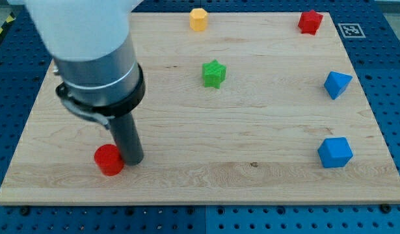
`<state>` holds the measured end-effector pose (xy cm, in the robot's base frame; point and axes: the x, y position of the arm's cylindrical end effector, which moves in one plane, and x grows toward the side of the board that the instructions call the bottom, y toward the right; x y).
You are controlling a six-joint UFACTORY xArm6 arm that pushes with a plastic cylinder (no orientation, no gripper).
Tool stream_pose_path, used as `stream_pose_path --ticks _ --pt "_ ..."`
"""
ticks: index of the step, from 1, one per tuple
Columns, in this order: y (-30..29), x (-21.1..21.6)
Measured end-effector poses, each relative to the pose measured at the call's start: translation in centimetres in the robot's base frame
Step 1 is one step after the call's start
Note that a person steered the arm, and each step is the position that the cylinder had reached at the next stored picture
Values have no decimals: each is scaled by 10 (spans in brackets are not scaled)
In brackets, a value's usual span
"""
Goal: Move the red circle to the bottom left of the board
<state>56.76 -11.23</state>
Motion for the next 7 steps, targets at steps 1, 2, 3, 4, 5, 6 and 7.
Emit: stream_pose_path --ticks 1,2,3,4,5,6,7 --pt "-2 12" --pt "-2 12" --pt "-7 12" --pt "-29 12" --pt "-44 12" --pt "-48 12" --pt "-57 12"
